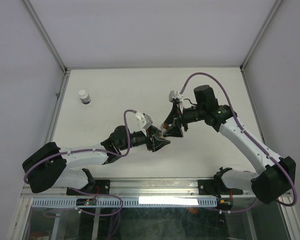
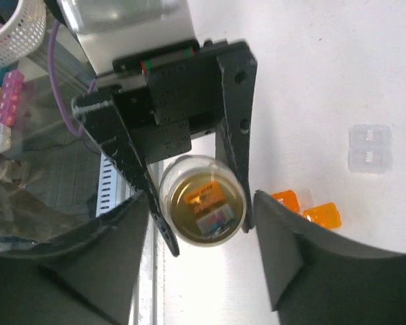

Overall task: Sort the pills into containers
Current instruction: Screw the lid of the pill bottle onto the pill bottle.

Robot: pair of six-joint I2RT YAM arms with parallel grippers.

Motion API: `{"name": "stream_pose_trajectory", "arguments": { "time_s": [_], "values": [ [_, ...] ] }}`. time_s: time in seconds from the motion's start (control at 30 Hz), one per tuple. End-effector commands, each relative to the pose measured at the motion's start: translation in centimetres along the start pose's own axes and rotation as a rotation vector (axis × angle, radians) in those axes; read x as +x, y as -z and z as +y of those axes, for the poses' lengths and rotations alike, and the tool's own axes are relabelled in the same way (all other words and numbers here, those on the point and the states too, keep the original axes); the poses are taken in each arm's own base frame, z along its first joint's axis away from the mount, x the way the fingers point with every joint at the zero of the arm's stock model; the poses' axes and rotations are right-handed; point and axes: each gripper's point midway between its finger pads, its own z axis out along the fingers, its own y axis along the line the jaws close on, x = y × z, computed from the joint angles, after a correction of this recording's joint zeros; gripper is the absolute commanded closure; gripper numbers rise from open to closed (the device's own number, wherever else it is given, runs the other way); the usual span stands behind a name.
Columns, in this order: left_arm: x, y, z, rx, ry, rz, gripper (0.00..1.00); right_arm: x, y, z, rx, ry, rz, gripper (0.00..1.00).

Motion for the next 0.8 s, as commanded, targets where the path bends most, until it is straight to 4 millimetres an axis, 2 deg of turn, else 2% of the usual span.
{"name": "stream_pose_trajectory", "arguments": {
  "time_s": [0.0, 0.03, 0.13, 0.27, 0.33, 0.47, 0.5, 0.53, 0.67, 0.77],
  "values": [
    [-5.5, -0.3, 0.5, -0.058, -0.074, -0.197, 1.0, -2.7, 1.1, 0.1, 0.006, -0.034, -0.077, 0.14],
    [-5.4, -0.1, 0.2, -0.045, -0.076, -0.194, 1.0, -3.6, 2.1, 0.4, -0.006, -0.015, -0.116, 0.03],
    [-4.7, 0.6, -0.9, 0.009, -0.07, -0.165, 1.0, -5.4, 5.0, 0.7, -0.016, 0.017, -0.222, 0.01],
    [-4.3, 1.4, -2.3, 0.065, -0.019, -0.147, 1.0, -5.5, 7.1, 1.5, -0.01, 0.053, -0.296, 0.01],
    [-4.8, 1.9, -3.0, 0.086, 0.01, -0.157, 1.0, -5.1, 7.4, 1.5, 0.018, 0.086, -0.316, 0.01],
    [-5.9, 2.5, -4.0, 0.108, 0.069, -0.177, 1.0, -4.9, 7.8, 3.4, 0.037, 0.195, -0.338, 0.01],
    [-6.3, 2.6, -4.2, 0.115, 0.08, -0.19, 1.0, -5.0, 7.9, 3.3, 0.074, 0.169, -0.35, 0.01],
    [-6.7, 2.8, -4.5, 0.125, 0.091, -0.206, 1.0, -5.2, 8.2, 2.0, 0.167, 0.176, -0.367, 0.01],
    [-8.2, 3.5, -5.1, 0.143, 0.112, -0.272, 1.0, -3.8, 7.7, 3.6, 0.088, 0.254, -0.346, 0.02],
    [-9.2, 3.8, -5.2, 0.132, 0.099, -0.302, 0.97, -3.3, 7.4, 3.9, 0.057, 0.259, -0.335, 0.03]
  ]
}}
